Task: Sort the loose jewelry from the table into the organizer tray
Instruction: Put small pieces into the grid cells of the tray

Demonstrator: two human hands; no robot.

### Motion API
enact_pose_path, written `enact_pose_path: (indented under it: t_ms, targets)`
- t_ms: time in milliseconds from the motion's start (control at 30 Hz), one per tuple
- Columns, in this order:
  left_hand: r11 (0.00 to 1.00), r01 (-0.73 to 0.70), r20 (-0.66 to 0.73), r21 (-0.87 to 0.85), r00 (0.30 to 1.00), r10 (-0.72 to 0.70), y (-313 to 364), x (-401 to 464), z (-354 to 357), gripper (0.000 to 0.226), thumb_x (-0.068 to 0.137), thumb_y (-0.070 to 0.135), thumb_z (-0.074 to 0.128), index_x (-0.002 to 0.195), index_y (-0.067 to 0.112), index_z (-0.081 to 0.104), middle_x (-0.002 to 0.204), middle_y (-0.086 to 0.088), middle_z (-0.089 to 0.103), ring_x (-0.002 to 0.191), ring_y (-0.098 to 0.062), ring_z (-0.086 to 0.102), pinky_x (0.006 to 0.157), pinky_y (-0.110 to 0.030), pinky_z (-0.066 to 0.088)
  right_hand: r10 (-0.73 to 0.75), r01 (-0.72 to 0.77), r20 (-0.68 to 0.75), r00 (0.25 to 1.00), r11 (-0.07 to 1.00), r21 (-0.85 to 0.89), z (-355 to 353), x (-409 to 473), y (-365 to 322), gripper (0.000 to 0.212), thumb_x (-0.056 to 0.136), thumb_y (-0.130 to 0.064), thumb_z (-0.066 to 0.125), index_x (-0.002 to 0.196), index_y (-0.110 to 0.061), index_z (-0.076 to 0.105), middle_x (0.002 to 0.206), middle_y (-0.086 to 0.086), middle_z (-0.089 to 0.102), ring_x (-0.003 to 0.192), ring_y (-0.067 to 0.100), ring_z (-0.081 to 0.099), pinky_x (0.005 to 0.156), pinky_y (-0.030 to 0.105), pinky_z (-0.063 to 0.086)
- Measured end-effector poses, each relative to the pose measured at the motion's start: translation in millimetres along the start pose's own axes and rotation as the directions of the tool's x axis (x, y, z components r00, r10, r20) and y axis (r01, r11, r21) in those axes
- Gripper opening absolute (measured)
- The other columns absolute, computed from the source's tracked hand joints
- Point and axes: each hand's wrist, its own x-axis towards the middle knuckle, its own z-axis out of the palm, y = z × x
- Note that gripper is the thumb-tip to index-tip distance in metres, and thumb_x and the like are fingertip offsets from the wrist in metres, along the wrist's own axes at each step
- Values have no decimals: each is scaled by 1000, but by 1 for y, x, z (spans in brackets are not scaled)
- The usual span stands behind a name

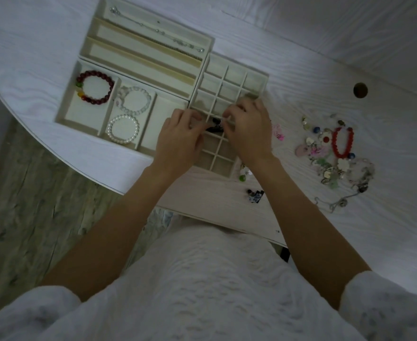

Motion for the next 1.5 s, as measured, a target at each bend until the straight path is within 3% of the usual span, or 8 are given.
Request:
enact_pose_path:
  t_ms: [200,433,667,900,1033,1200,1333,1500]
  targets:
    - [999,23,70,40,997,-25,4,2,-2,39,81,19,43,110,20,68,110,-12,59,94,-32,50,68,-35,37,47,-47,53,997,999,-8,-1,4,-5,10,72,-13,73,77,-8,66,82,11,62,82,32,55,68,33,40]
    - [999,42,70,24,997,-44,1,-2,-2,34,81,20,45,105,19,70,107,-12,59,92,-31,51,69,-33,35,-137,139,-38,990,988,72,-6,-7,-4,5,74,-16,71,72,-13,67,74,4,61,74,27,52,65,30,36]
    - [995,90,-19,-46,996,-91,0,-1,-4,17,80,17,60,93,15,70,102,-7,61,92,-27,52,72,-32,38,244,-294,188,951,902,315,0,-5,-2,8,80,-25,69,84,-18,70,93,4,63,98,24,50,72,22,23]
    - [989,140,-20,-40,990,-141,-1,4,0,29,81,20,62,108,12,64,106,-12,61,94,-30,54,73,-36,41,187,-259,196,962,850,458,-3,-13,0,6,79,-27,68,80,-21,65,89,2,63,93,19,50,77,26,30]
    - [984,163,6,-67,987,-163,1,8,0,31,80,22,68,108,10,65,103,-13,61,93,-33,55,73,-38,43,247,-305,180,952,786,538,-5,-16,4,5,80,-23,70,80,-20,65,89,0,62,83,-5,47,78,15,33]
    - [979,181,11,-90,983,-181,5,11,1,30,80,22,70,108,10,66,99,-13,63,91,-34,55,73,-38,42,291,-370,235,928,797,477,-5,-16,3,5,81,-24,70,83,-21,67,90,-5,55,95,18,51,75,22,35]
    - [977,200,13,-76,980,-200,5,13,0,29,80,23,70,107,10,66,99,-13,63,92,-34,55,74,-39,43,319,-379,218,922,855,354,-2,-4,-2,13,82,-27,69,89,-16,72,96,4,59,101,24,49,79,26,34]
    - [977,204,1,-66,979,-204,4,12,1,29,78,22,71,105,11,66,100,-12,64,92,-34,56,74,-39,43,167,-171,46,985,981,96,-2,-3,-7,13,78,-22,71,84,-10,74,88,9,63,89,28,53,74,28,34]
